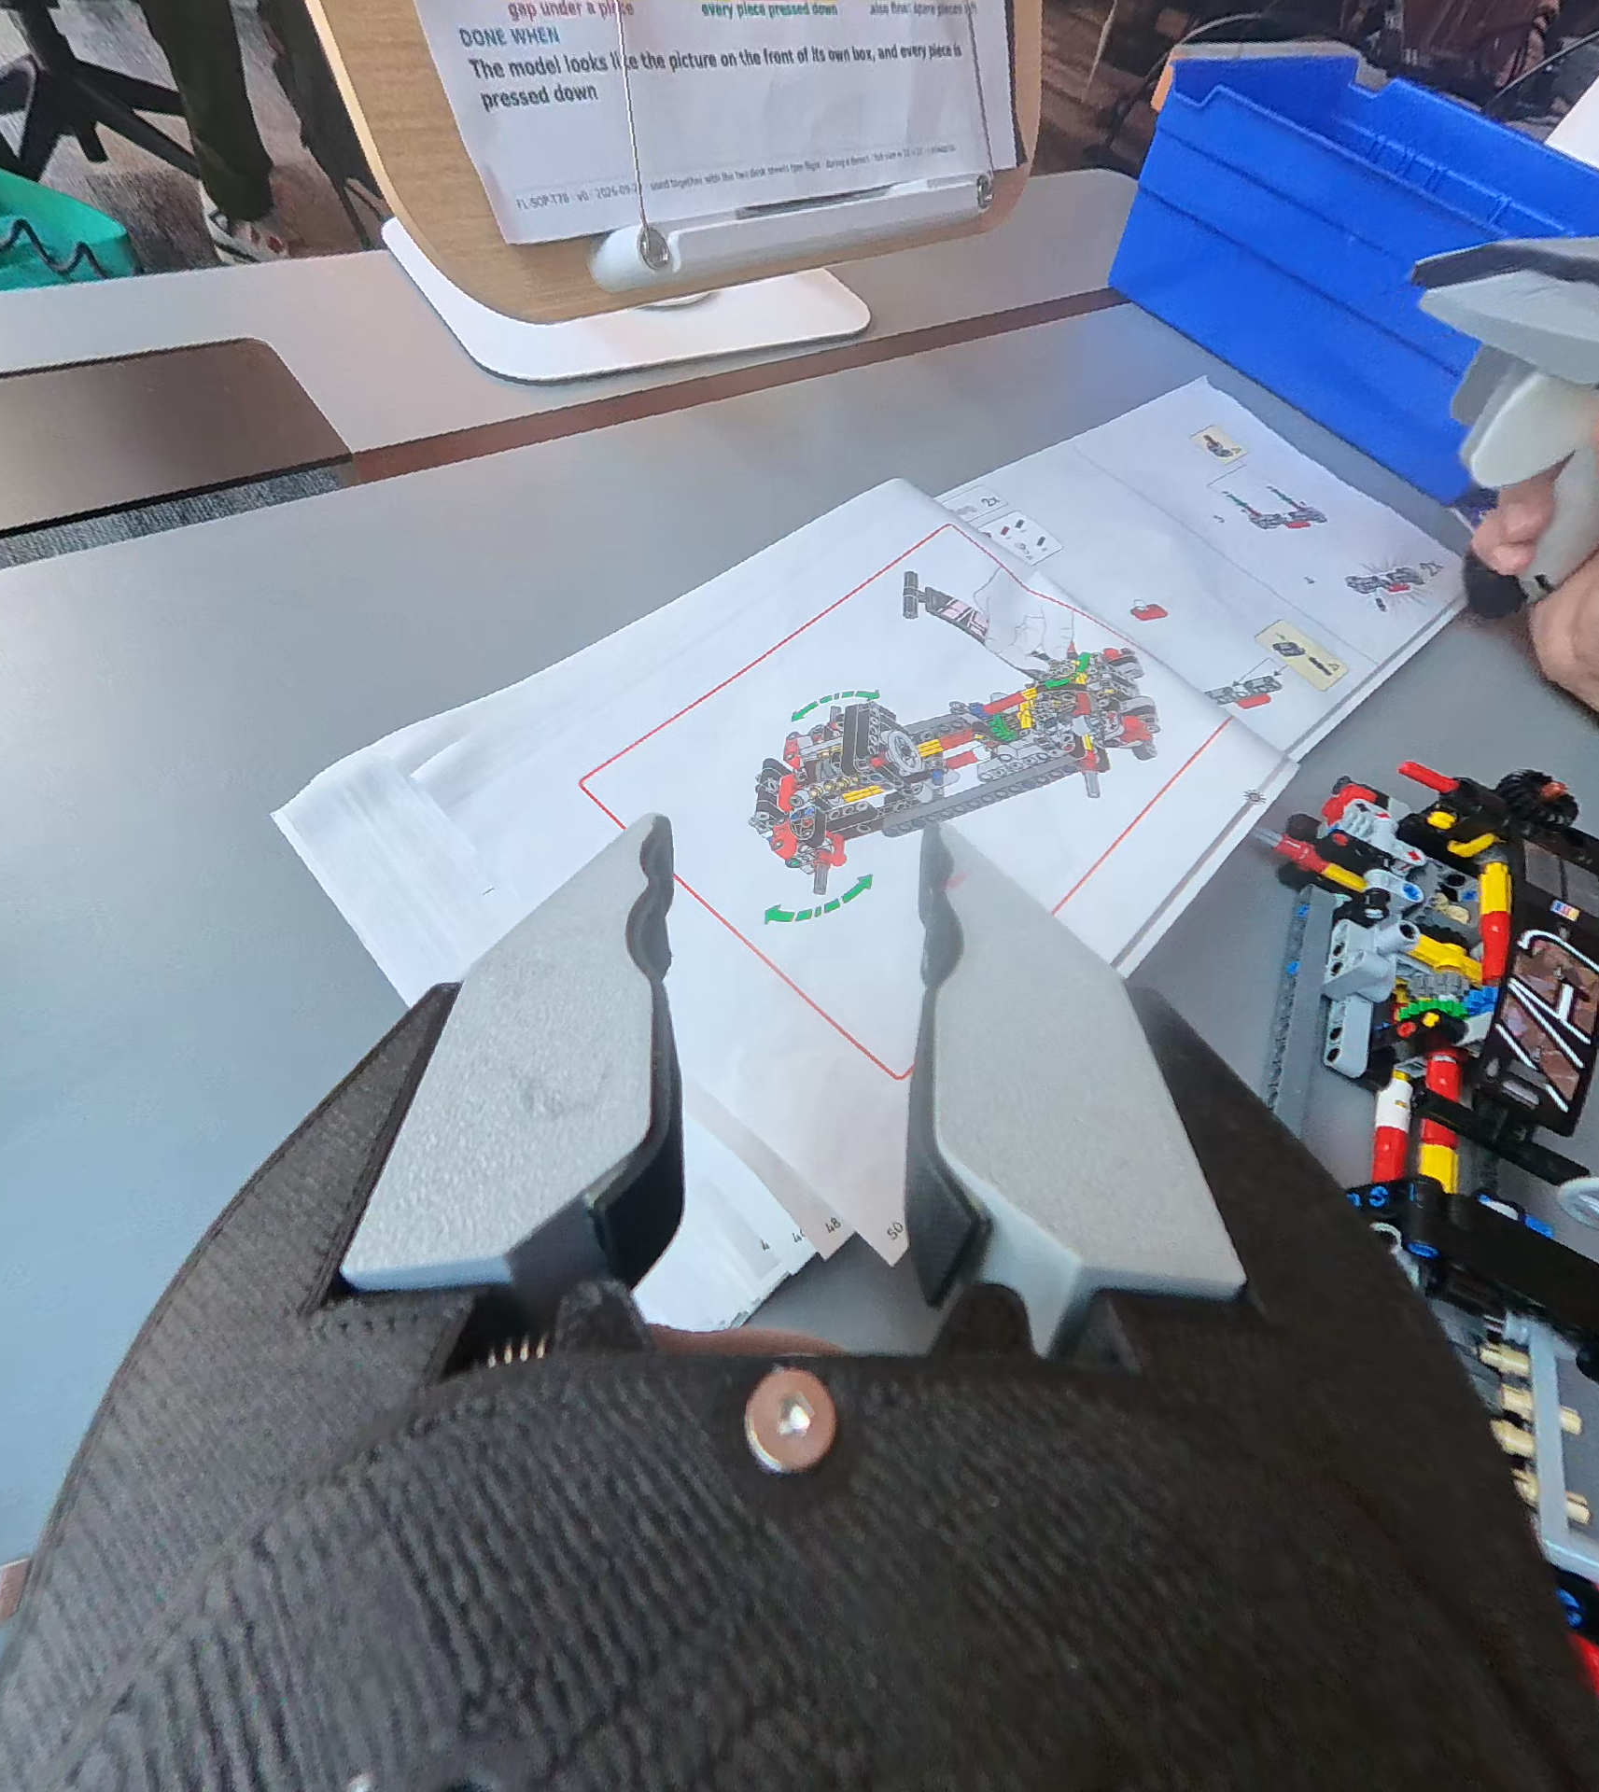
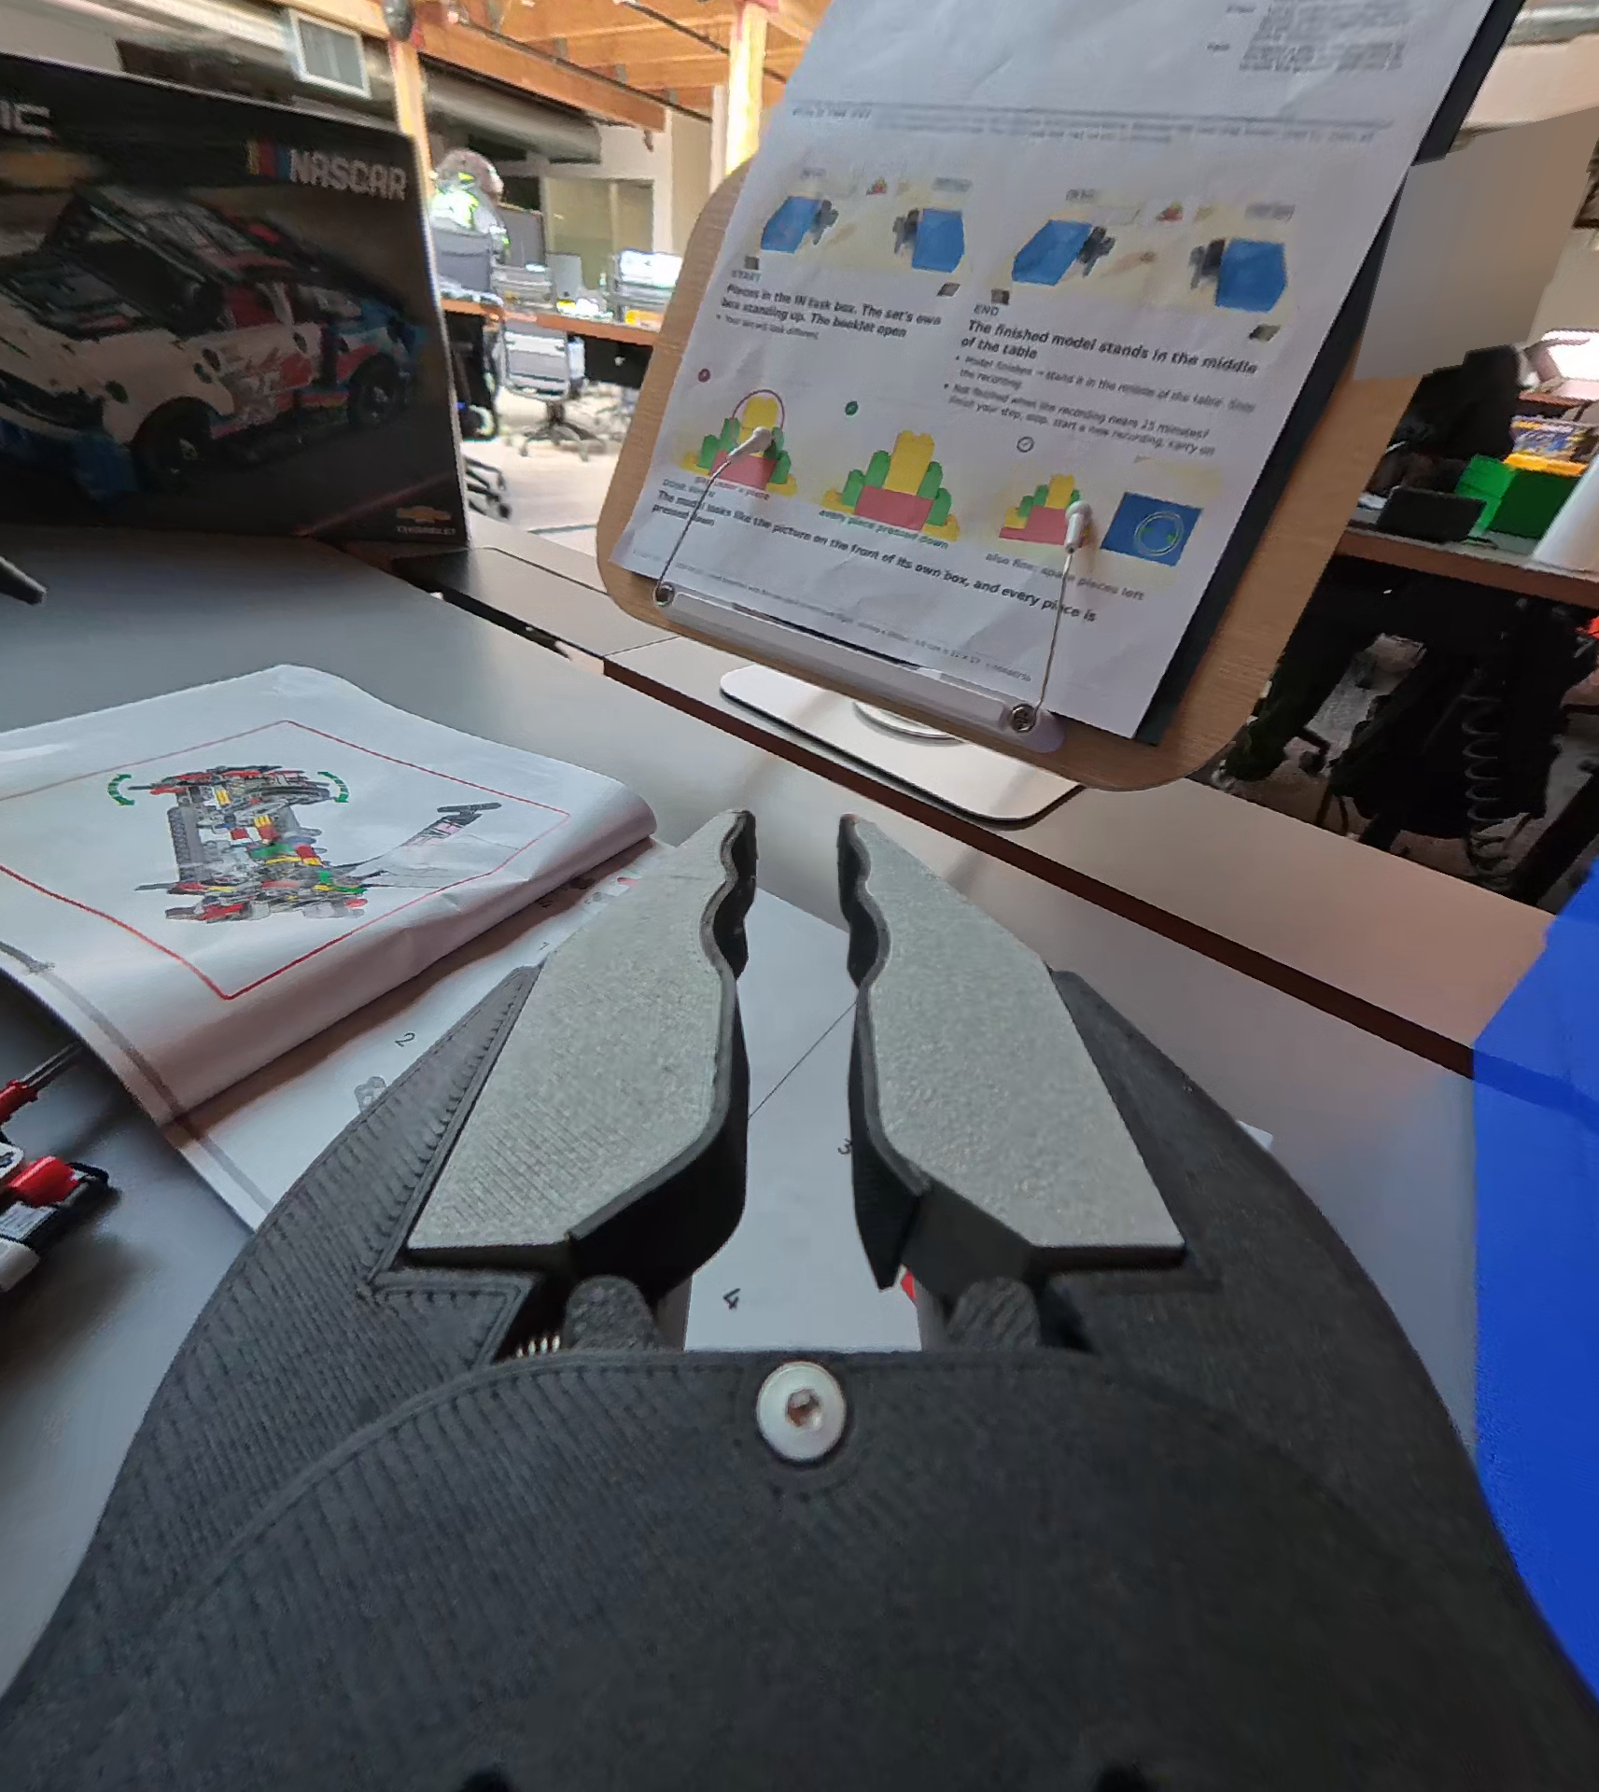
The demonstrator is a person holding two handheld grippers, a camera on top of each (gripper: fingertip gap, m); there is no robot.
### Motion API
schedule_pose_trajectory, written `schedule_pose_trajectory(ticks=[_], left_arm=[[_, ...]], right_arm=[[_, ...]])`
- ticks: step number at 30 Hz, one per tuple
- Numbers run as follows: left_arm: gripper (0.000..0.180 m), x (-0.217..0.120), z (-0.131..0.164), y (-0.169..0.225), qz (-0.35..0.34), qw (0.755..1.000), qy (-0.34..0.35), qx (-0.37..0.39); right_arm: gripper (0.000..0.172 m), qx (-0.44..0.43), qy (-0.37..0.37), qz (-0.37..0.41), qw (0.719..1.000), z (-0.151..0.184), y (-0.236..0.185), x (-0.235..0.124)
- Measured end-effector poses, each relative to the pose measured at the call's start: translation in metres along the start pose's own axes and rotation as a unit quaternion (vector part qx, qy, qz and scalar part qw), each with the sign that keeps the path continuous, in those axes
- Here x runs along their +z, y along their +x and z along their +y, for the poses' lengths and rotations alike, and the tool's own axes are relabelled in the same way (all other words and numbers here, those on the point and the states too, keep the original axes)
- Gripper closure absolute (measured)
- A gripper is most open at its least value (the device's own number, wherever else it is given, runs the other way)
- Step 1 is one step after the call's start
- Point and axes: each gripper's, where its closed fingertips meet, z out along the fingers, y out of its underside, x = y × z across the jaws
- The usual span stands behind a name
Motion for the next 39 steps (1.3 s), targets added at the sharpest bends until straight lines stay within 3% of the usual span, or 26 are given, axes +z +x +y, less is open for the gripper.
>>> schedule_pose_trajectory(ticks=[4, 8, 13, 18, 23, 39], left_arm=[[0.132, -0.002, -0.003, 0.000, -0.003, 1.000, 0.004, 0.006], [0.132, -0.003, -0.004, 0.008, 0.011, 1.000, 0.004, 0.022], [0.133, -0.003, -0.004, 0.033, 0.046, 0.996, -0.001, 0.076], [0.134, 0.001, 0.003, 0.038, 0.039, 0.994, -0.015, 0.103], [0.134, 0.002, 0.008, 0.035, 0.031, 0.993, -0.031, 0.110], [0.132, 0.005, 0.024, 0.032, 0.038, 0.989, -0.080, 0.118]], right_arm=[[0.149, -0.018, 0.025, 0.010, 0.999, -0.022, -0.034, -0.030], [0.148, -0.013, 0.011, -0.060, 0.998, -0.035, -0.131, -0.063], [0.146, -0.005, -0.098, -0.182, 0.978, -0.017, -0.279, -0.084], [0.146, 0.007, -0.220, -0.257, 0.941, 0.023, -0.372, -0.086], [0.153, -0.022, -0.292, -0.229, 0.929, 0.061, -0.386, -0.078], [0.155, -0.017, -0.281, -0.226, 0.933, 0.058, -0.372, -0.079]])
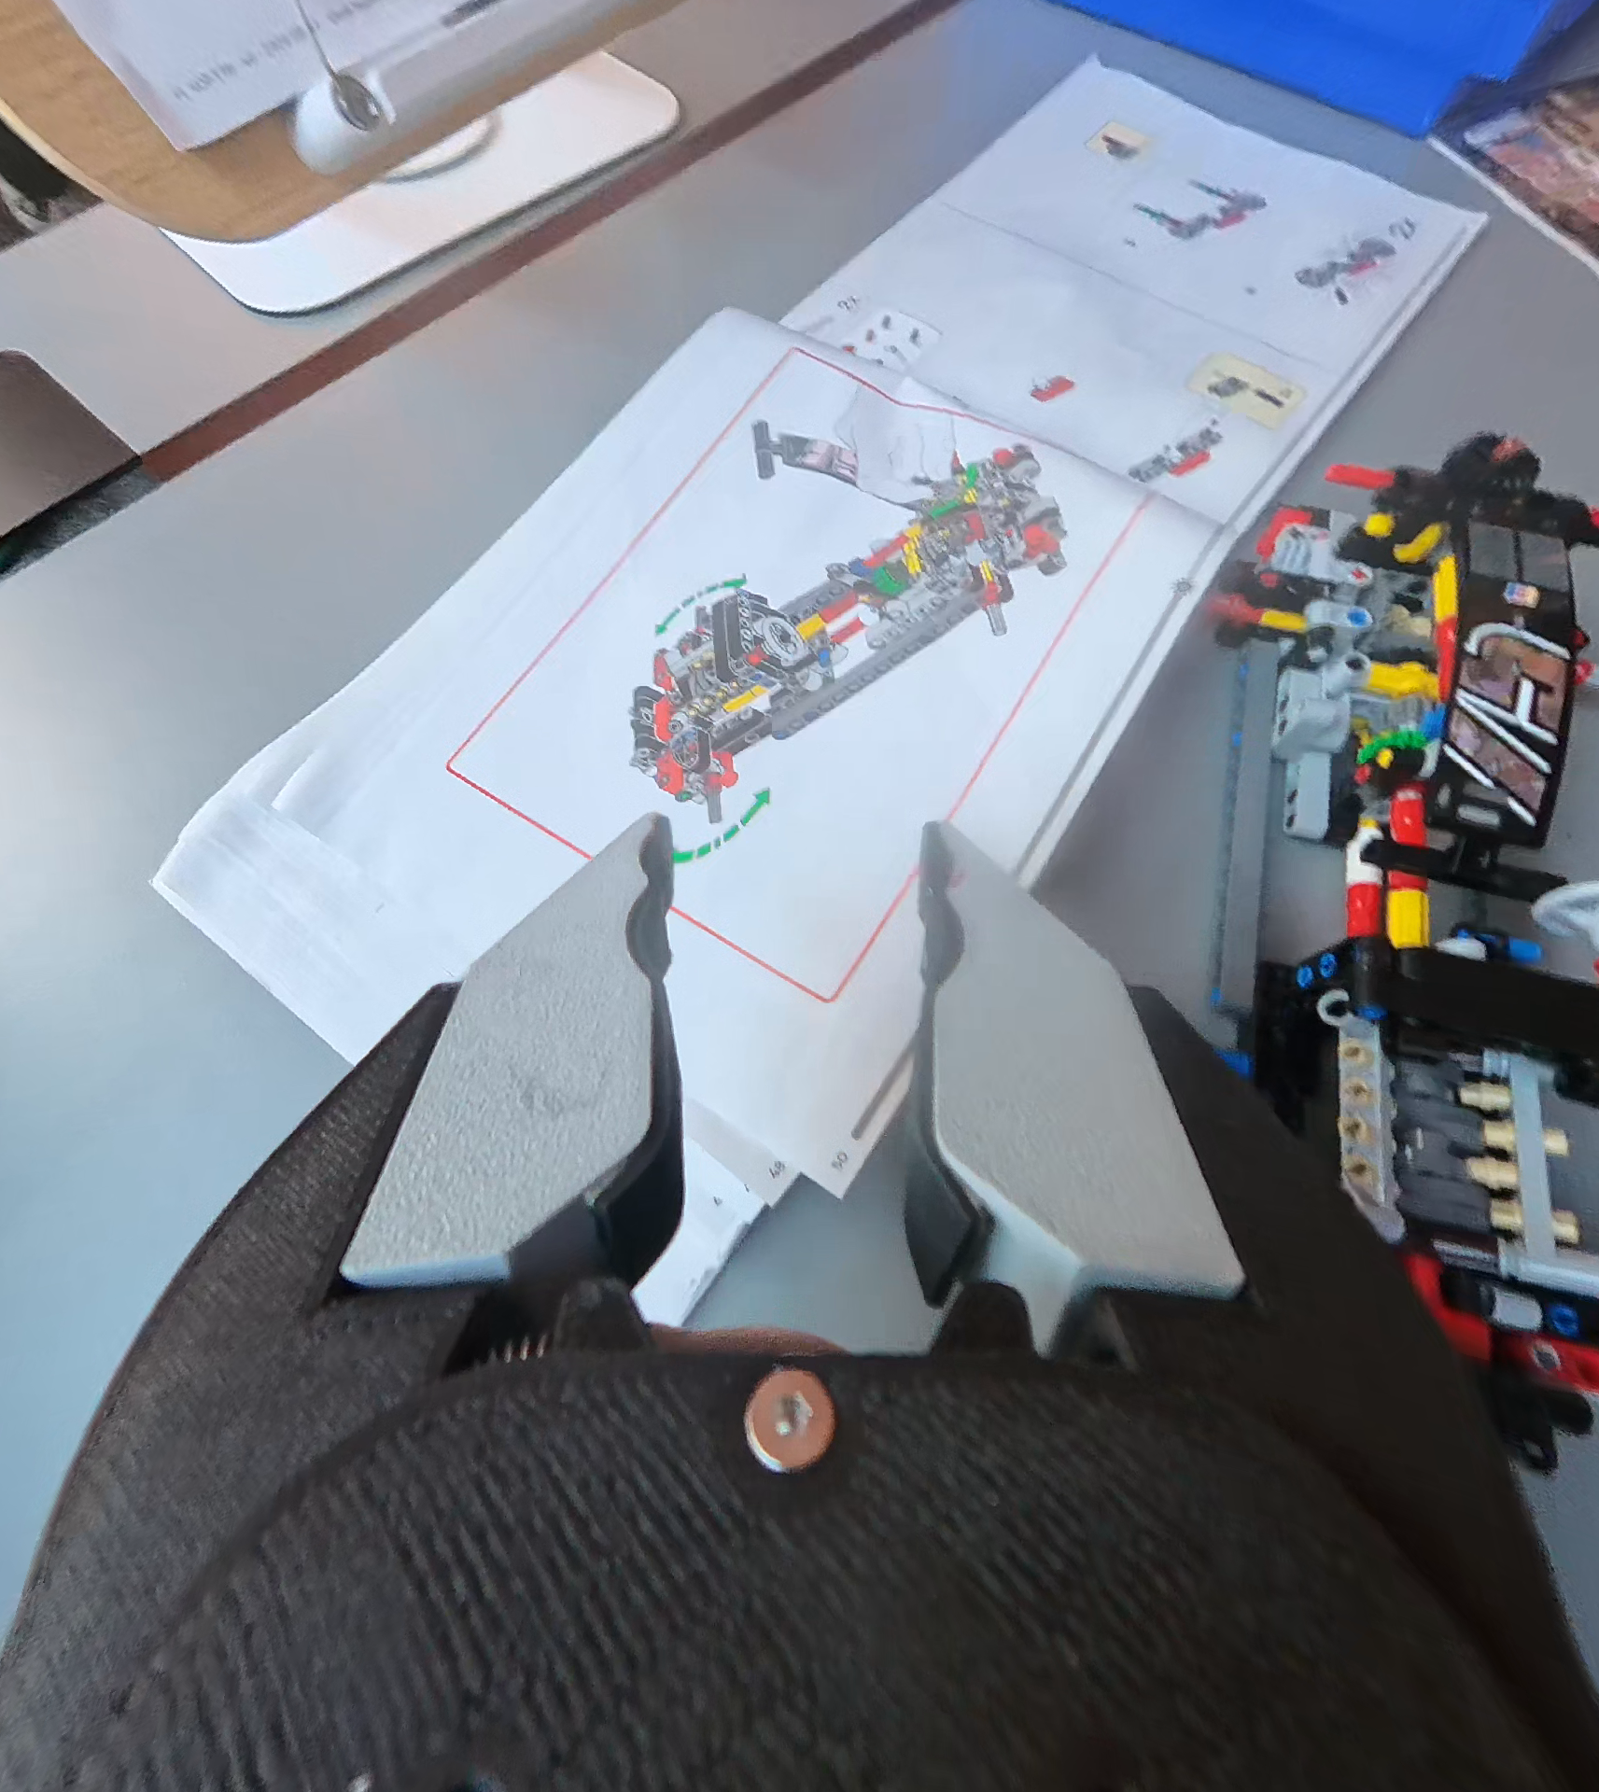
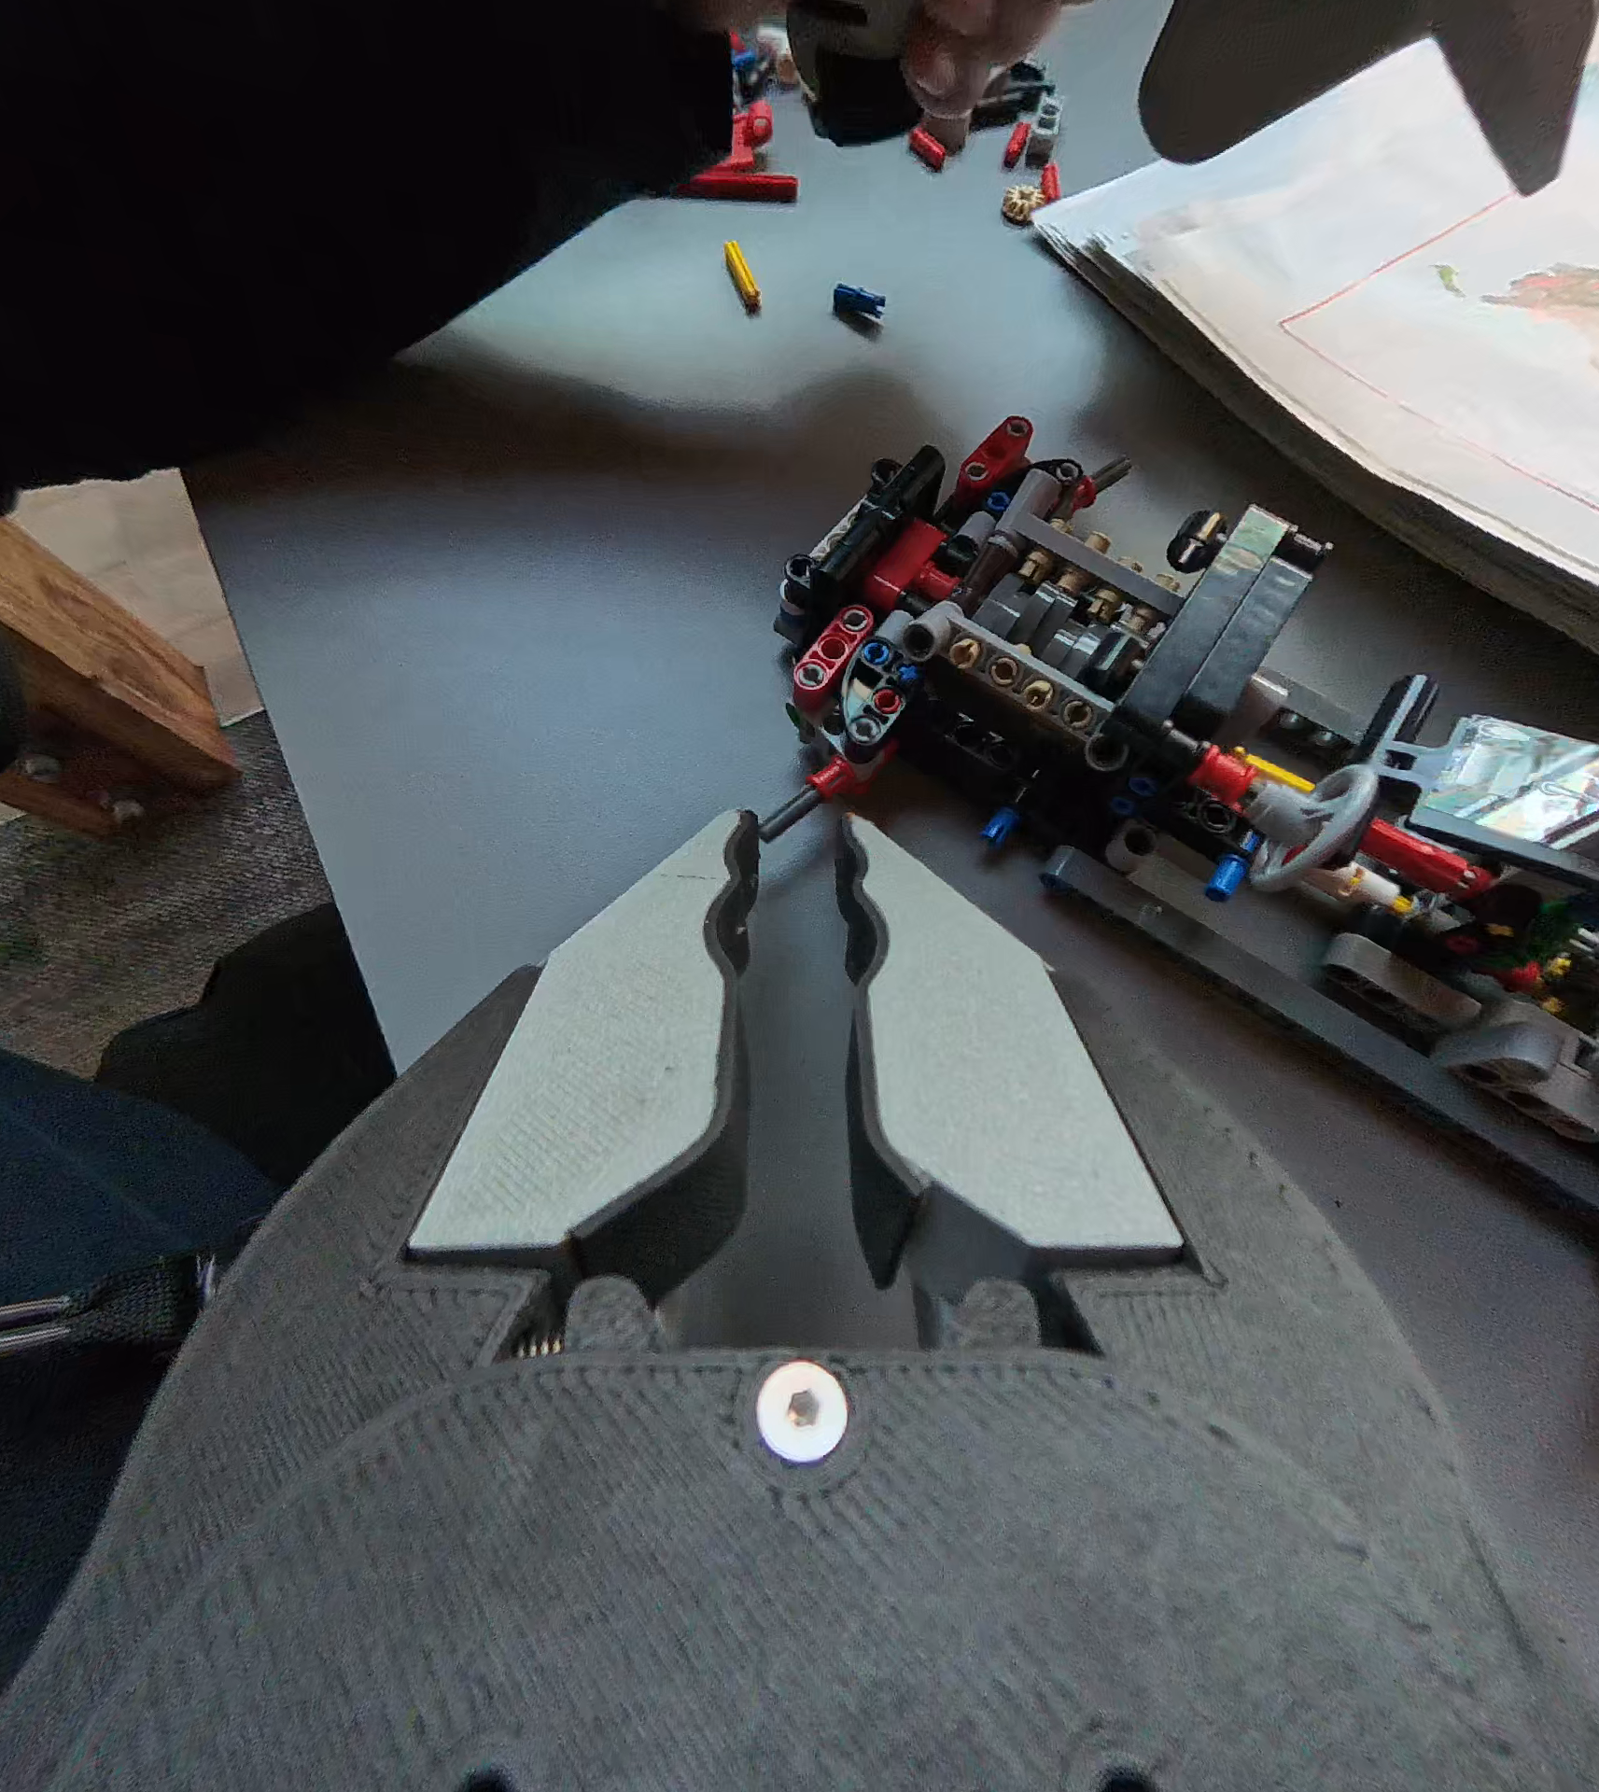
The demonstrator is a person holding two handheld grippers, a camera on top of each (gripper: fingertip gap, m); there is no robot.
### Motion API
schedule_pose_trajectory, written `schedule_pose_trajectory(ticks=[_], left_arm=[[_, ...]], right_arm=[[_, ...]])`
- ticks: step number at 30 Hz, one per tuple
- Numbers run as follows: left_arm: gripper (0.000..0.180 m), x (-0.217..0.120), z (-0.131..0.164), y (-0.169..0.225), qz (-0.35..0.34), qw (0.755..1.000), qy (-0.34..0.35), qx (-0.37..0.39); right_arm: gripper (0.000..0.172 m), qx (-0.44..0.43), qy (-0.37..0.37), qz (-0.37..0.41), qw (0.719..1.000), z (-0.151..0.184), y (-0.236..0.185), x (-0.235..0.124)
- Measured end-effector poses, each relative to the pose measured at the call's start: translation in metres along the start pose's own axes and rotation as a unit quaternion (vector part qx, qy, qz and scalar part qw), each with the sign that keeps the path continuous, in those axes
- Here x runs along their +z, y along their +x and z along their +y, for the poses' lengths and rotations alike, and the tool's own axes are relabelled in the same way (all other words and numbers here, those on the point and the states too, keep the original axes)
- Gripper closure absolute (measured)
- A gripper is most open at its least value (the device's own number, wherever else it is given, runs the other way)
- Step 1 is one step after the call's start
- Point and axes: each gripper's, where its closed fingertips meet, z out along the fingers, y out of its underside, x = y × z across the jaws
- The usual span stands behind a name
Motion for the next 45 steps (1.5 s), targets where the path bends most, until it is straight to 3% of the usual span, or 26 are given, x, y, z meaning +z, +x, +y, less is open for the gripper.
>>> schedule_pose_trajectory(ticks=[4, 9, 13, 20, 22, 24, 30, 45], left_arm=[[0.132, -0.009, 0.013, 0.035, 0.101, 0.993, -0.041, 0.039], [0.130, -0.017, 0.020, 0.086, 0.227, 0.970, -0.051, 0.067], [0.130, -0.019, 0.031, 0.114, 0.284, 0.952, -0.075, 0.086], [0.145, -0.020, 0.052, 0.131, 0.323, 0.932, -0.116, 0.117], [0.144, -0.020, 0.052, 0.131, 0.325, 0.932, -0.119, 0.109], [0.144, -0.020, 0.052, 0.131, 0.327, 0.931, -0.120, 0.107], [0.152, -0.023, 0.053, 0.135, 0.338, 0.927, -0.120, 0.107], [0.155, -0.023, 0.054, 0.139, 0.352, 0.923, -0.119, 0.096]], right_arm=[[0.146, 0.003, -0.011, -0.003, 1.000, 0.001, -0.003, 0.004], [0.161, -0.005, 0.000, 0.026, 1.000, -0.005, 0.004, 0.006], [0.169, -0.006, 0.001, 0.012, 1.000, -0.005, 0.006, 0.006], [0.170, -0.021, -0.007, -0.021, 1.000, -0.005, 0.007, 0.005], [0.147, -0.012, -0.015, -0.021, 1.000, -0.004, 0.007, 0.005], [0.135, -0.003, -0.030, -0.028, 0.999, 0.000, 0.002, 0.008], [0.154, -0.028, -0.026, 0.017, 0.999, 0.001, 0.003, 0.012], [0.158, -0.023, -0.033, -0.020, 0.999, 0.008, 0.006, 0.005]])
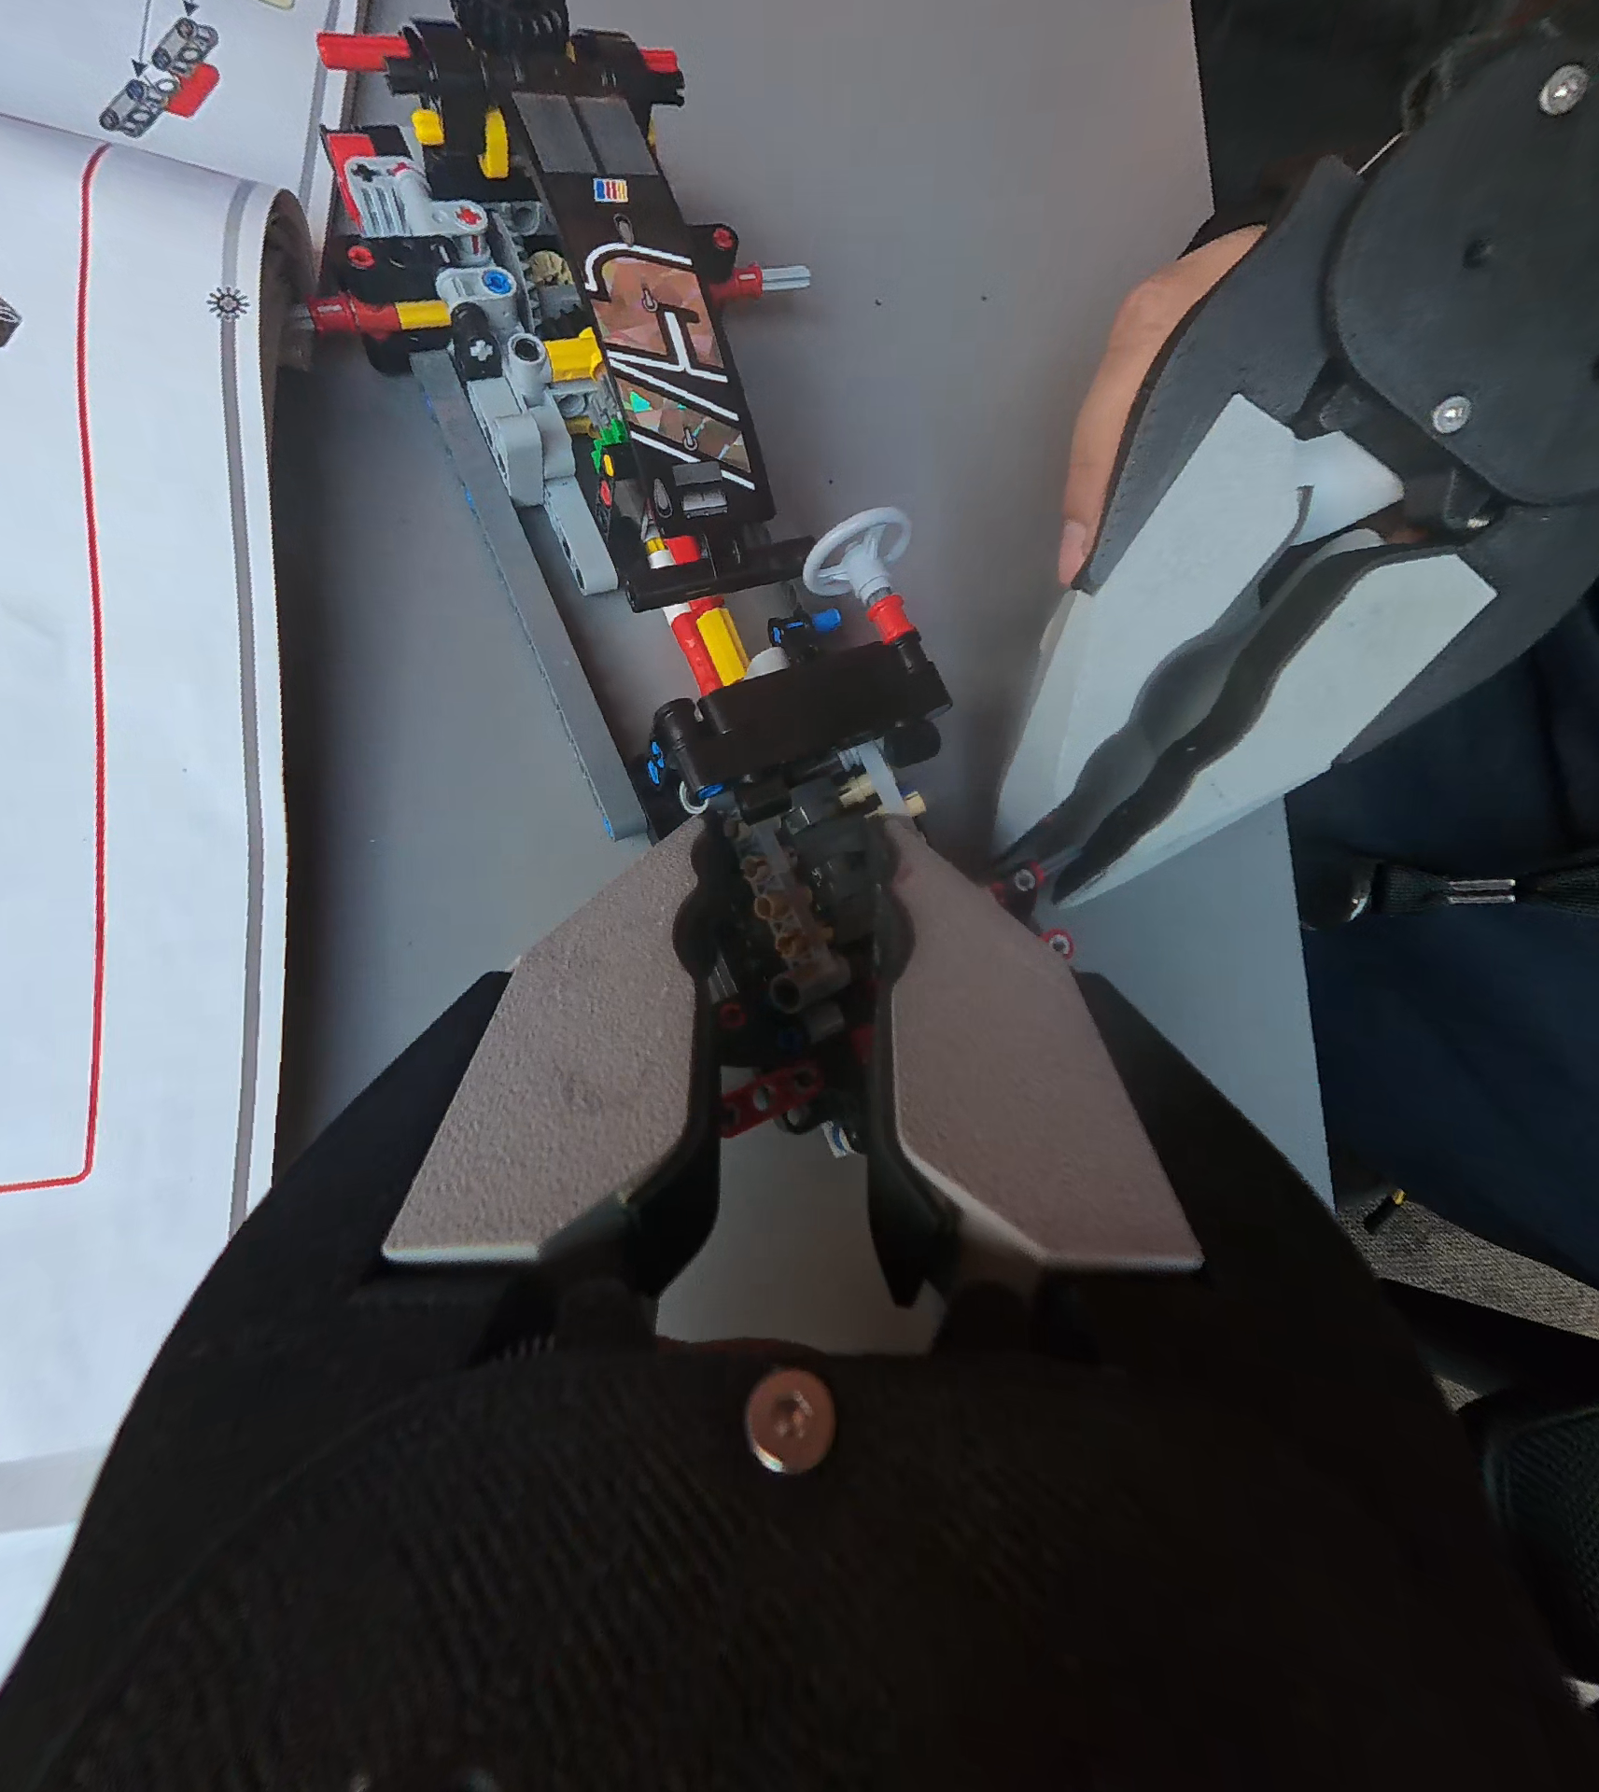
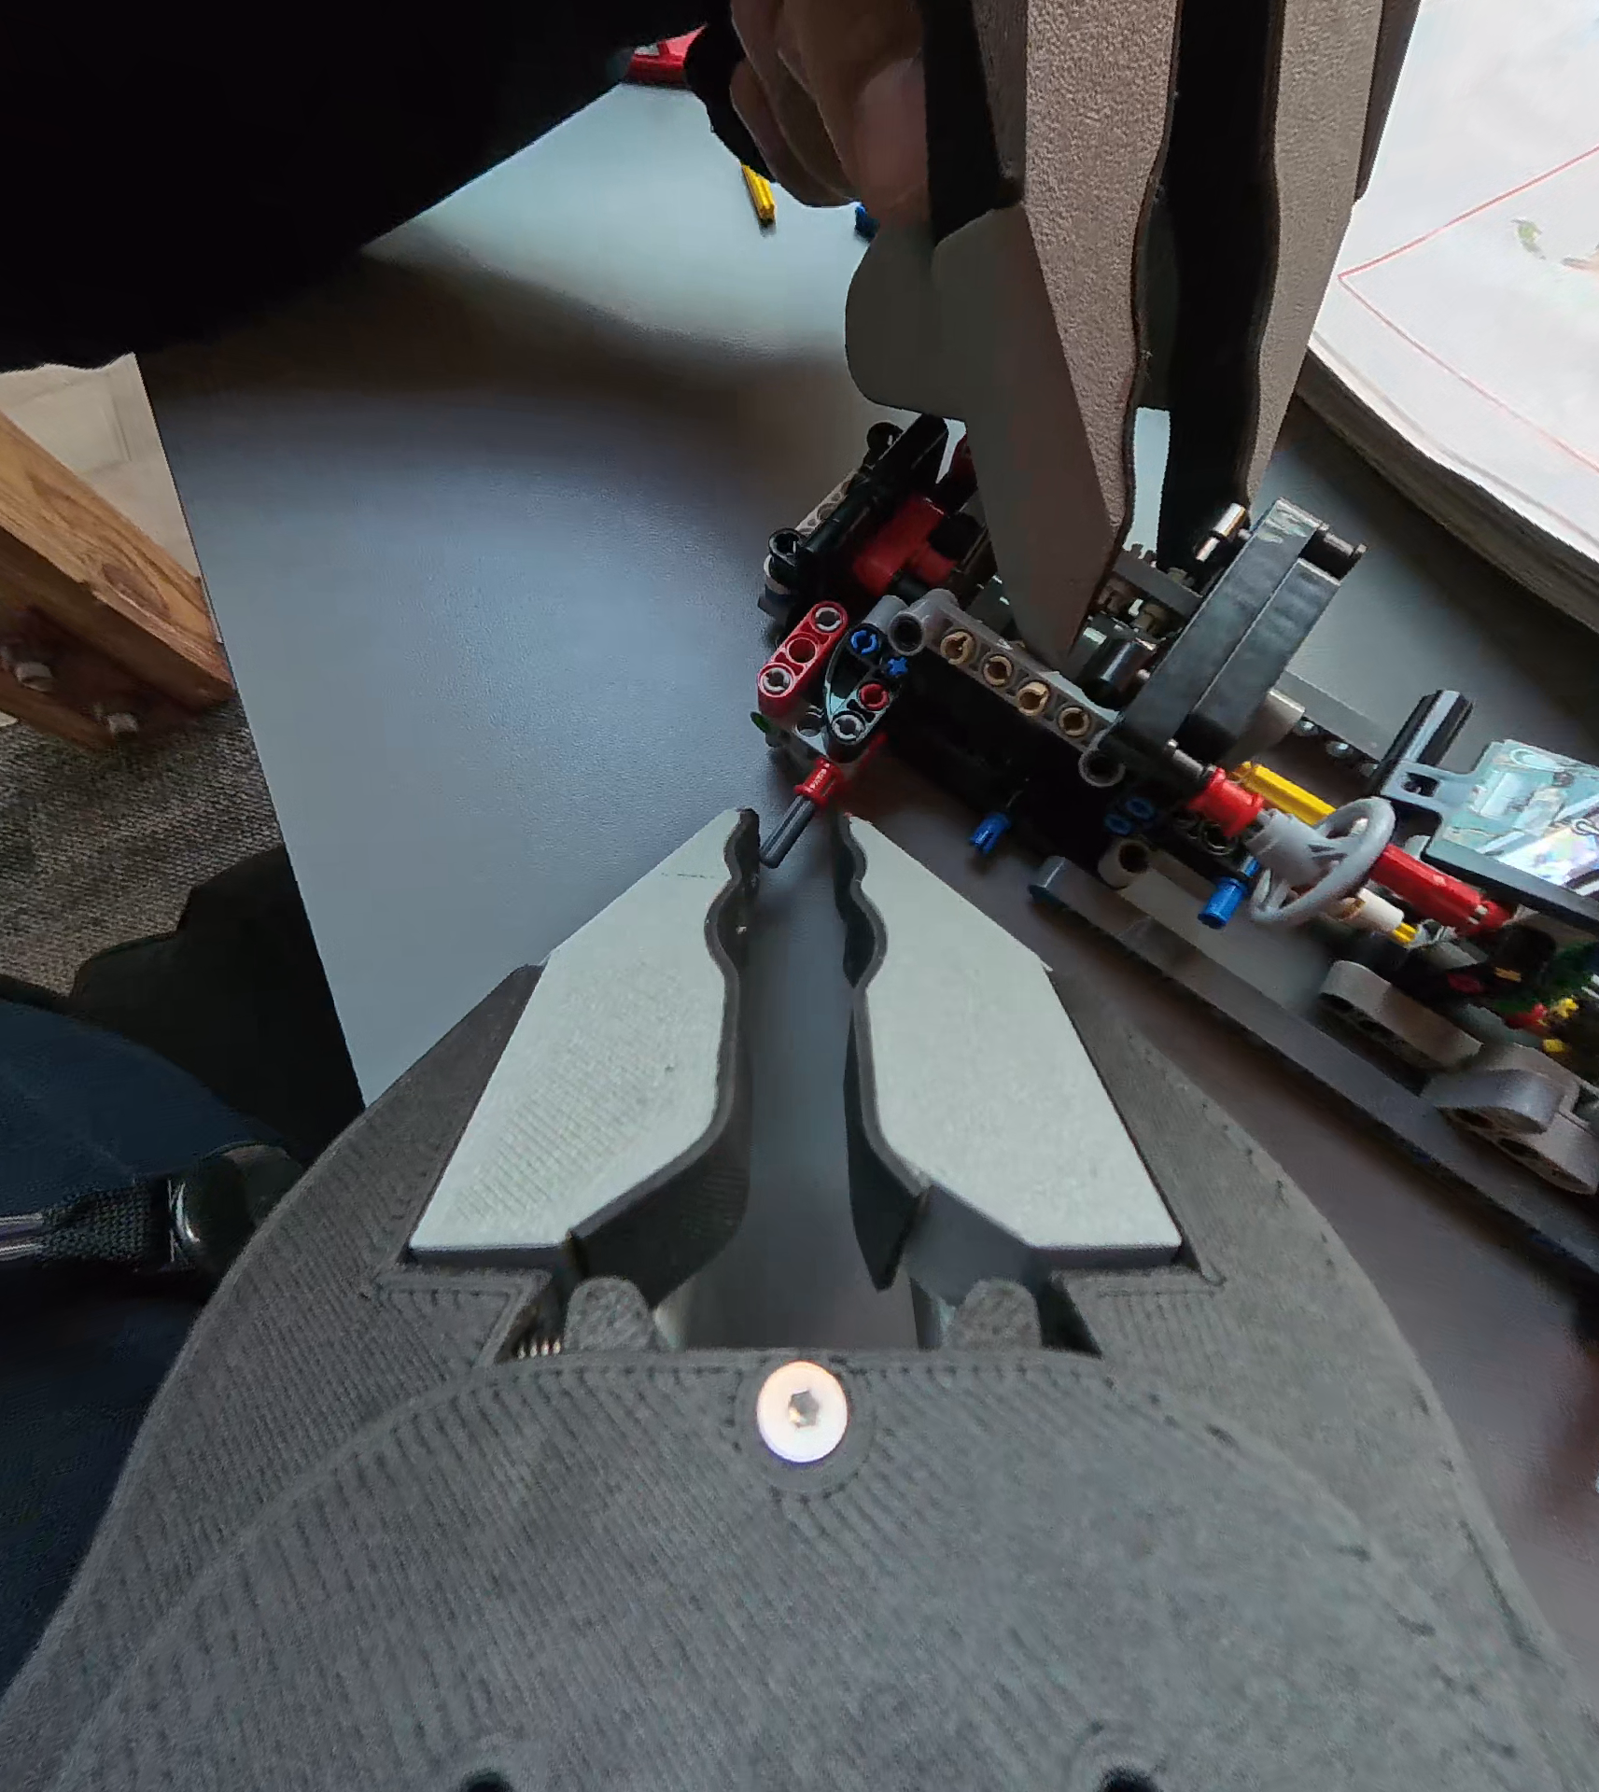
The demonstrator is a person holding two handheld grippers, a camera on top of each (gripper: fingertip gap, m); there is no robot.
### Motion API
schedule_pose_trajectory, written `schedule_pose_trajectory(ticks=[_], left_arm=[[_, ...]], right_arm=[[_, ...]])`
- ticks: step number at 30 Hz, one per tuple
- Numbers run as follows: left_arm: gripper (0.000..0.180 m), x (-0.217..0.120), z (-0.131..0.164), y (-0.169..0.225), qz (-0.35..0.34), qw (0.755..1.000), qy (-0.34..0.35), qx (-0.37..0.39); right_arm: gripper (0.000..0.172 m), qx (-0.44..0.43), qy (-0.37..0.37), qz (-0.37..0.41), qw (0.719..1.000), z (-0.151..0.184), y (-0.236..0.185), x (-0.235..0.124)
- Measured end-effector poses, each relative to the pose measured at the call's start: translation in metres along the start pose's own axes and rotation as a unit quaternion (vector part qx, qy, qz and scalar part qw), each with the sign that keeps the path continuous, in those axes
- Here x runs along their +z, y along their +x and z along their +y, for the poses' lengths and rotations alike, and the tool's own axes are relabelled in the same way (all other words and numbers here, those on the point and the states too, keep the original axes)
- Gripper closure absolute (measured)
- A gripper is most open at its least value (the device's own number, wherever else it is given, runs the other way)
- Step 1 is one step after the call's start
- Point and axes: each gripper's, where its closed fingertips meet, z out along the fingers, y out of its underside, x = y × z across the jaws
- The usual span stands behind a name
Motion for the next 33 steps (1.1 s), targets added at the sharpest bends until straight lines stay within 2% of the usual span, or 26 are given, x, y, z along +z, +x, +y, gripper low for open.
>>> schedule_pose_trajectory(ticks=[4, 7, 11, 15, 20, 25, 30, 33], left_arm=[[0.154, 0.000, 0.000, 0.000, 0.001, 1.000, -0.001, -0.001], [0.147, -0.002, -0.001, -0.004, -0.018, 1.000, -0.005, 0.003], [0.145, -0.027, -0.021, -0.006, -0.025, 0.998, 0.060, -0.003], [0.144, -0.060, -0.030, -0.037, -0.101, 0.987, 0.116, -0.053], [0.144, -0.082, -0.026, -0.075, -0.180, 0.965, 0.146, -0.125], [0.144, -0.108, -0.022, -0.105, -0.256, 0.934, 0.184, -0.168], [0.144, -0.139, -0.024, -0.120, -0.300, 0.903, 0.240, -0.193], [0.144, -0.142, -0.025, -0.119, -0.294, 0.901, 0.252, -0.197]], right_arm=[[0.155, 0.003, 0.002, 0.000, 1.000, 0.000, 0.001, 0.000], [0.154, -0.003, 0.007, 0.005, 1.000, -0.002, 0.001, -0.001], [0.152, -0.004, 0.023, 0.004, 1.000, -0.007, -0.001, -0.006], [0.151, 0.013, 0.048, -0.009, 0.999, -0.021, 0.005, -0.024], [0.152, 0.037, 0.081, -0.031, 0.996, -0.072, 0.043, -0.048], [0.156, 0.031, -0.013, -0.087, 0.996, -0.099, 0.069, -0.011], [0.157, 0.020, -0.133, -0.143, 0.981, -0.089, 0.074, 0.036], [0.158, -0.006, -0.166, -0.131, 0.977, -0.083, 0.078, 0.048]])
